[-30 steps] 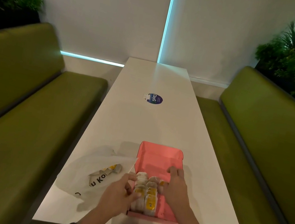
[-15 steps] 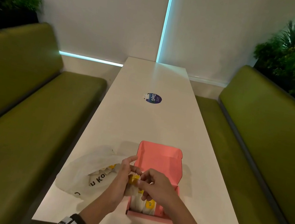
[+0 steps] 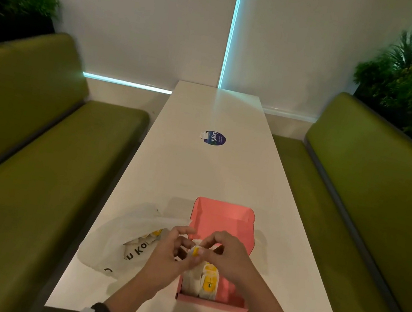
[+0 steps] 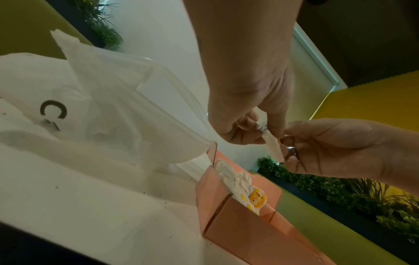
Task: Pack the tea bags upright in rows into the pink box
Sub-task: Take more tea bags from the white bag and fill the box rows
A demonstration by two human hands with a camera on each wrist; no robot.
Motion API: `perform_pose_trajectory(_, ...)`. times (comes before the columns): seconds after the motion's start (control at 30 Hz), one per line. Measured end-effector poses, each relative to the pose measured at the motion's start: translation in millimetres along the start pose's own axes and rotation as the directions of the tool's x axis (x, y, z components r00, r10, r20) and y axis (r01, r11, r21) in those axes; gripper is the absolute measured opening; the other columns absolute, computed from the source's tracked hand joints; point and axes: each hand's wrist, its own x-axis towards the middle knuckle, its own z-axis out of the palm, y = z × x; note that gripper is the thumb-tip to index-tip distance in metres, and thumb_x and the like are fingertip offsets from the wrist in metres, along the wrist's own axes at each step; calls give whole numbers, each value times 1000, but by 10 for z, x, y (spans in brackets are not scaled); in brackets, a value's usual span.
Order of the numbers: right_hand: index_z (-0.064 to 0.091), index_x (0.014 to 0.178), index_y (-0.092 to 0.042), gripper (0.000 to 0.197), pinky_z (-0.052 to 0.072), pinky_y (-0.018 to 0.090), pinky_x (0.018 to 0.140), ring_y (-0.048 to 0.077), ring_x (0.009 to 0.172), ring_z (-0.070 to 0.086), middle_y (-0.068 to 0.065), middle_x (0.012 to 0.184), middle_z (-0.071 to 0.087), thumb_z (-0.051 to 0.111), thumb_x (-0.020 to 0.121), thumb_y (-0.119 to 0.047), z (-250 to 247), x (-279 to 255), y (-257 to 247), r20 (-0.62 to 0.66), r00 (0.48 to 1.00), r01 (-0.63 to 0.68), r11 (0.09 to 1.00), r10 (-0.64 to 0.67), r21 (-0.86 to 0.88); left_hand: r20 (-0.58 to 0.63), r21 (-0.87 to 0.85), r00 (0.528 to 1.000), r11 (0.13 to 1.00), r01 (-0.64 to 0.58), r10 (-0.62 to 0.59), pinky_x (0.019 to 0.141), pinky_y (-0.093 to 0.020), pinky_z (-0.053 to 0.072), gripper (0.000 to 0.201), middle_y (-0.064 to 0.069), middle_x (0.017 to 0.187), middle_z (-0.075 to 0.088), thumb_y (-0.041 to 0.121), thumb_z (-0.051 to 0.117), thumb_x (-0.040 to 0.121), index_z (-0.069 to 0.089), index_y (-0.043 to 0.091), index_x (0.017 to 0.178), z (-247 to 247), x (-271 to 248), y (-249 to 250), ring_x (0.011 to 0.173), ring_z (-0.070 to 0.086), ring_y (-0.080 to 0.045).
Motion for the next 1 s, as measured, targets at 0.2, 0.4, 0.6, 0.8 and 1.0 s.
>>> perform_pose_trajectory(0.2, 61, 73, -26, 18, 40, 6, 55, -2, 63, 52, -7, 87, 63, 75, 76, -15, -105, 3, -10, 22, 1000, 23, 996, -21, -91, 14, 53, 999, 997, -51, 50, 68, -23, 50, 47, -11, 92, 61, 11, 78, 74, 56, 27, 112, -1, -14, -10, 70, 56, -4)
perform_pose_trajectory(0.4, 62, 71, -21, 15, 43, 10, 56, 1, 61, 52, -6, 84, 63, 73, 77, -12, -145, 1, -23, 76, 997, 22, 994, -14, -105, 4, 133, 996, 987, -86, 86, 72, -20, 49, 51, 5, 98, 62, 15, 81, 71, 54, 31, 112, -8, -7, -24, 79, 58, -1)
perform_pose_trajectory(0.6, 52, 56, -29, 34, 43, 19, 64, -3, 64, 52, -13, 71, 55, 69, 78, -9, -237, 0, -60, -121, 984, 91, 959, -127, -268, -108, 147, 990, 987, -71, 87, 72, -9, 44, 53, 18, 113, 56, 49, 72, 67, 55, 31, 114, -36, -7, -14, 92, 54, 2)
perform_pose_trajectory(0.8, 45, 59, -30, 32, 40, 20, 67, 7, 73, 51, -7, 83, 54, 67, 82, -24, -187, 42, 73, -255, 960, 1, 910, -117, -415, -142, 117, 984, 989, -94, 110, 71, -7, 43, 17, 18, 96, 66, 12, 58, 91, 62, 26, 100, -4, -6, 47, 81, 56, 6)
perform_pose_trajectory(1.0, 62, 68, -24, 15, 36, 13, 62, -2, 66, 44, -17, 76, 47, 68, 79, -15, -228, -33, 28, 297, 954, 189, 870, -52, -455, -125, 124, 985, 986, -107, 123, 76, -11, 44, 18, 8, 103, 67, 15, 57, 92, 68, 28, 99, -2, 14, -5, 91, 59, 0)
